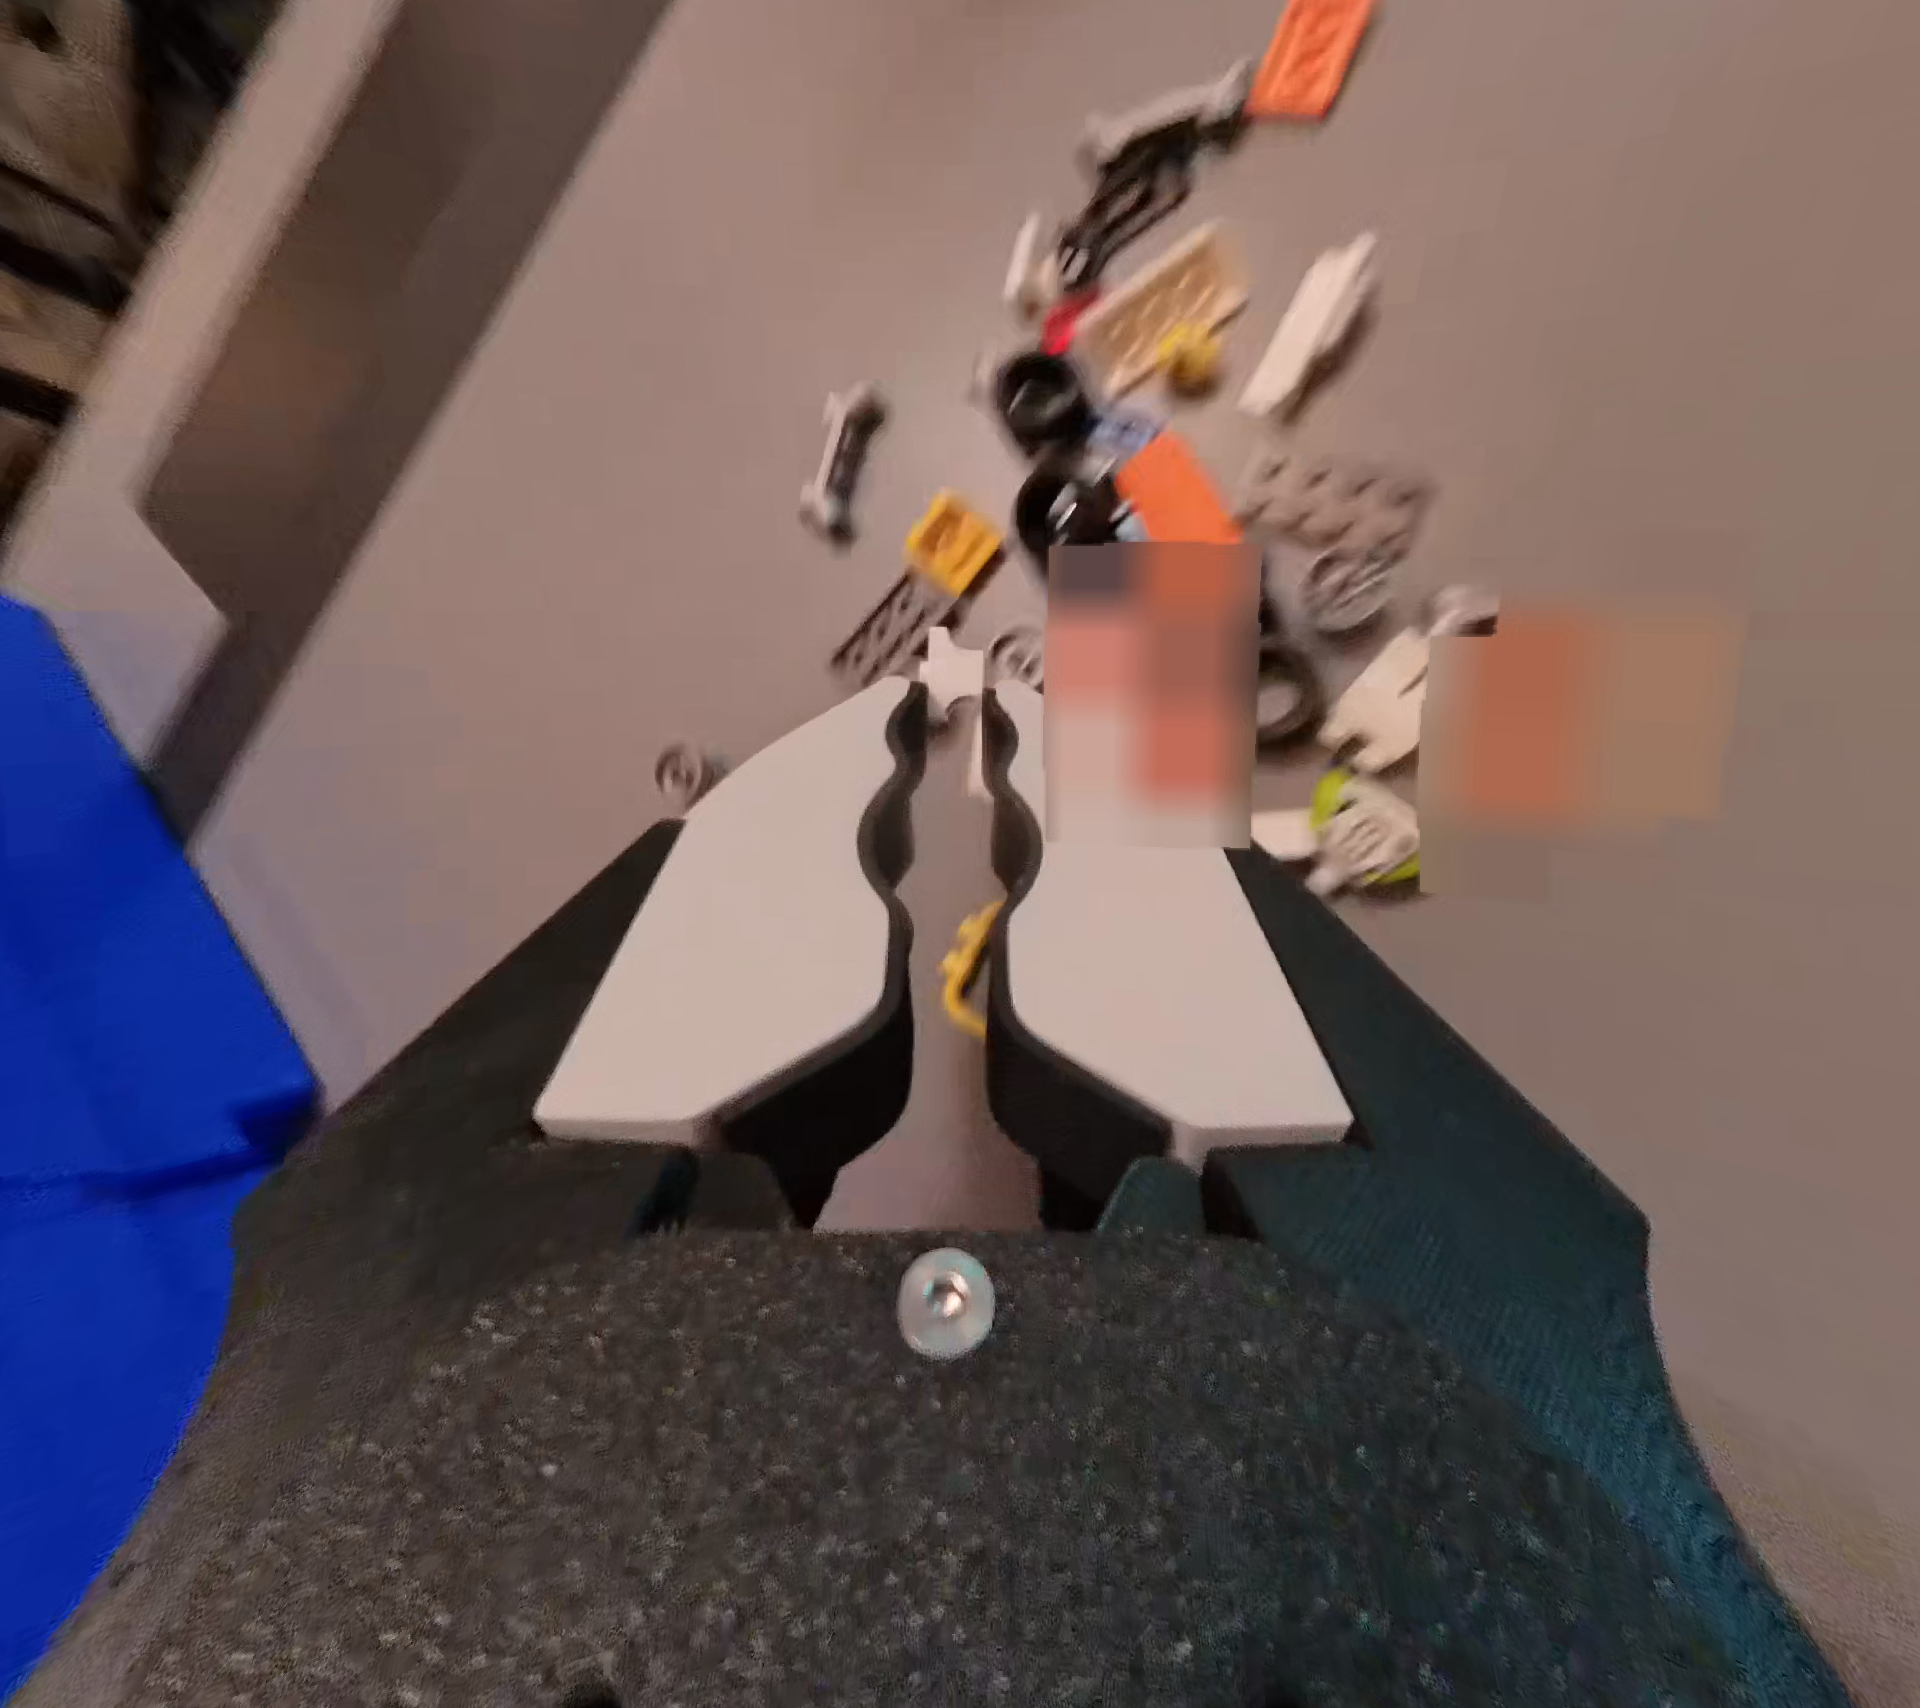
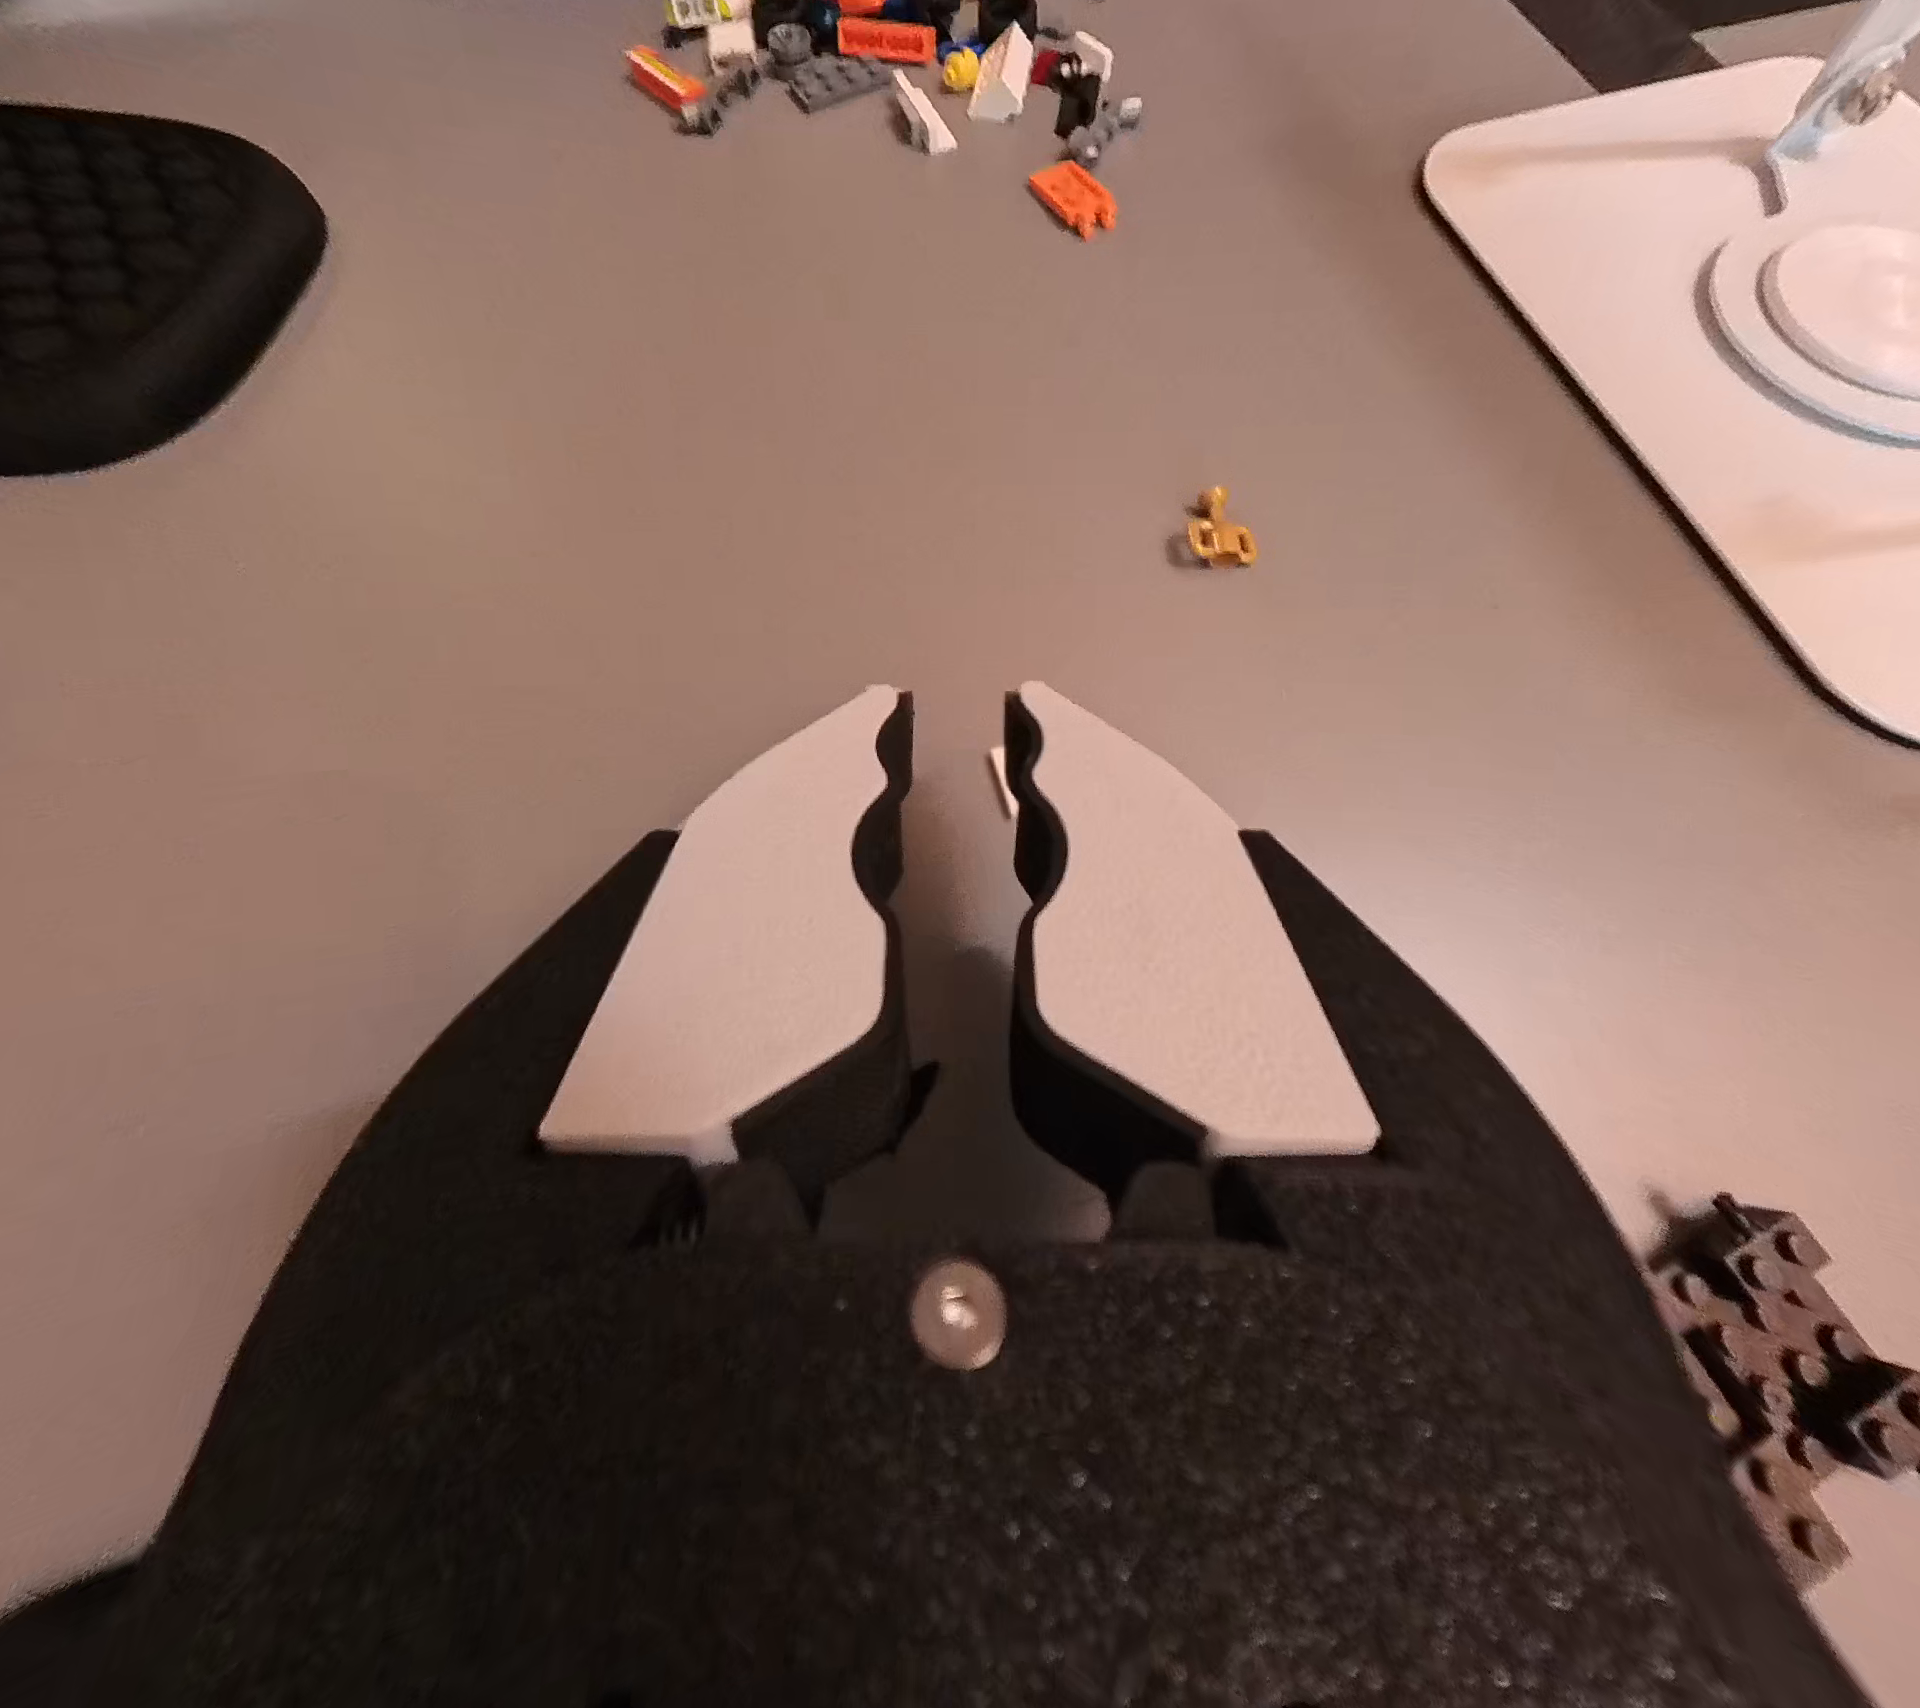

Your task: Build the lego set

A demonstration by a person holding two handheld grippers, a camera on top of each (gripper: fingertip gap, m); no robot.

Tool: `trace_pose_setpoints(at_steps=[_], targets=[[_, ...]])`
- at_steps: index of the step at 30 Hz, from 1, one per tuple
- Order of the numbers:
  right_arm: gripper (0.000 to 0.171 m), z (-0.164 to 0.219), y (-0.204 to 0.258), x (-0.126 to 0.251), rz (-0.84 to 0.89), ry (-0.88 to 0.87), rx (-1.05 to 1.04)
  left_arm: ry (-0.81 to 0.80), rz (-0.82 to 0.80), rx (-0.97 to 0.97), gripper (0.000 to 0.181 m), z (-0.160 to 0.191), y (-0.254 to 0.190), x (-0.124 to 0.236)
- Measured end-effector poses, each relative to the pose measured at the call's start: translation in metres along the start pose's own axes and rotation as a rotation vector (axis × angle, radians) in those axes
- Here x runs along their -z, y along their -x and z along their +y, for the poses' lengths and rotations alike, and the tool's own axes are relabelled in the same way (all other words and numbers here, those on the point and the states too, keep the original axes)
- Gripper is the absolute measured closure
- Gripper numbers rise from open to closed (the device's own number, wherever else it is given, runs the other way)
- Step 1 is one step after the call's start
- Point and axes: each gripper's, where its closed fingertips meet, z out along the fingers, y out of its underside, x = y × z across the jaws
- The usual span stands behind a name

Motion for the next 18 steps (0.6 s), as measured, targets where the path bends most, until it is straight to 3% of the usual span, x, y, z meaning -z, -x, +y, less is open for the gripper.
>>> trace_pose_setpoints(at_steps=[4,10,18], targets=[[0.155,-0.020,0.015,-0.006,-0.055,-0.081,-0.048,-0.133,-0.092,-0.231,0.172,-0.072,-0.058,0.010],[0.150,-0.043,0.038,-0.021,-0.165,-0.162,-0.239,-0.311,-0.203,-0.554,0.172,-0.157,-0.153,-0.011],[0.147,-0.049,0.041,-0.014,-0.204,-0.202,-0.311,-0.417,-0.263,-0.783,0.172,-0.197,-0.197,-0.022]])
